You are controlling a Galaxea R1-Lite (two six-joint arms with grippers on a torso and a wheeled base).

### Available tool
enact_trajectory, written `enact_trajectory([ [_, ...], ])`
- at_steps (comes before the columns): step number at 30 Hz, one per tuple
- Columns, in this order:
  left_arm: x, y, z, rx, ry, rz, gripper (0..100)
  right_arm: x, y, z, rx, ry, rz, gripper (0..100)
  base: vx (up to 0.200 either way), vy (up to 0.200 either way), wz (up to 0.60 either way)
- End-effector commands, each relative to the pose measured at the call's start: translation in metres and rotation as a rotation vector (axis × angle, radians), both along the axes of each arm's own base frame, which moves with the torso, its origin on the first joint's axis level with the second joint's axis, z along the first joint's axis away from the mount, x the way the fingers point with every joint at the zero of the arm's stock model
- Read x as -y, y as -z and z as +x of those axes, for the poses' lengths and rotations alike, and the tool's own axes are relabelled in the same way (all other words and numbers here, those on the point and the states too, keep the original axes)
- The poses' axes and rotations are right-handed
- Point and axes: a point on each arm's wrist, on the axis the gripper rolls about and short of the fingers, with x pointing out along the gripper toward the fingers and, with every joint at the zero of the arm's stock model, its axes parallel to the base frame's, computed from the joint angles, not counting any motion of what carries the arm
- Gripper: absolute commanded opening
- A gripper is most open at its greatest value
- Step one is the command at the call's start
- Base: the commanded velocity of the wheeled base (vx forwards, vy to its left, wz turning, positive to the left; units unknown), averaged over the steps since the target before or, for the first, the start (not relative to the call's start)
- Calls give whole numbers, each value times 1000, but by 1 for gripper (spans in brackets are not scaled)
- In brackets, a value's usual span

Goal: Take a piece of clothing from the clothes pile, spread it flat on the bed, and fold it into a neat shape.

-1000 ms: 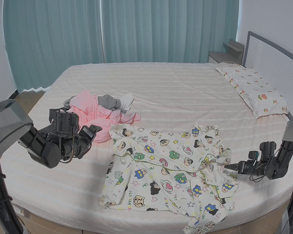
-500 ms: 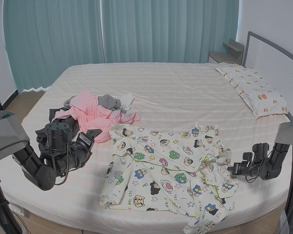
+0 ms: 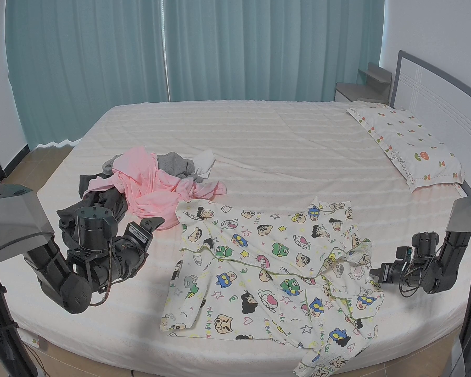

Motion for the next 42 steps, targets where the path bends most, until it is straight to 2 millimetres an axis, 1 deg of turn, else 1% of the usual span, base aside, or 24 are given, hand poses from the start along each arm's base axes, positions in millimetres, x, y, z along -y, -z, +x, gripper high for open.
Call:
enact_trajectory([
  [1,0,5,0,-16,0,4,100,1,-2,-1,5,4,-1,100,0,0,0],
  [4,0,8,1,-23,-1,8,100,1,0,1,7,0,-2,100,0,0,0],
  [7,1,9,3,-23,0,6,100,-3,7,3,-6,-9,-3,100,0,0,0],
  [13,1,9,4,-24,-3,2,100,-17,13,6,-24,-40,-13,100,0,0,0],
  [14,1,10,4,-26,-3,3,100,-17,15,6,-29,-38,-18,0,0,0,0],
  [19,1,11,4,-29,-3,3,100,-15,16,10,-16,-16,-38,0,0,0,0],
  [30,1,14,5,-40,-3,8,100,0,7,12,30,38,-34,0,0,0,0],
  [34,1,16,4,-45,0,14,100,11,1,13,73,78,-35,0,0,0,0],
  [37,2,20,5,-52,0,17,100,26,-4,13,99,130,-33,0,0,0,0],
  [38,2,20,5,-52,0,17,100,26,-4,13,99,130,-33,0,0,0,0],
  [39,2,21,5,-49,2,18,100,36,-6,13,111,156,-36,0,0,0,0],
  [40,2,22,5,-47,2,17,100,38,-6,14,116,163,-37,0,0,0,0],
  [42,3,22,4,-40,5,15,100,49,-9,17,136,191,-41,0,0,0,0],
])
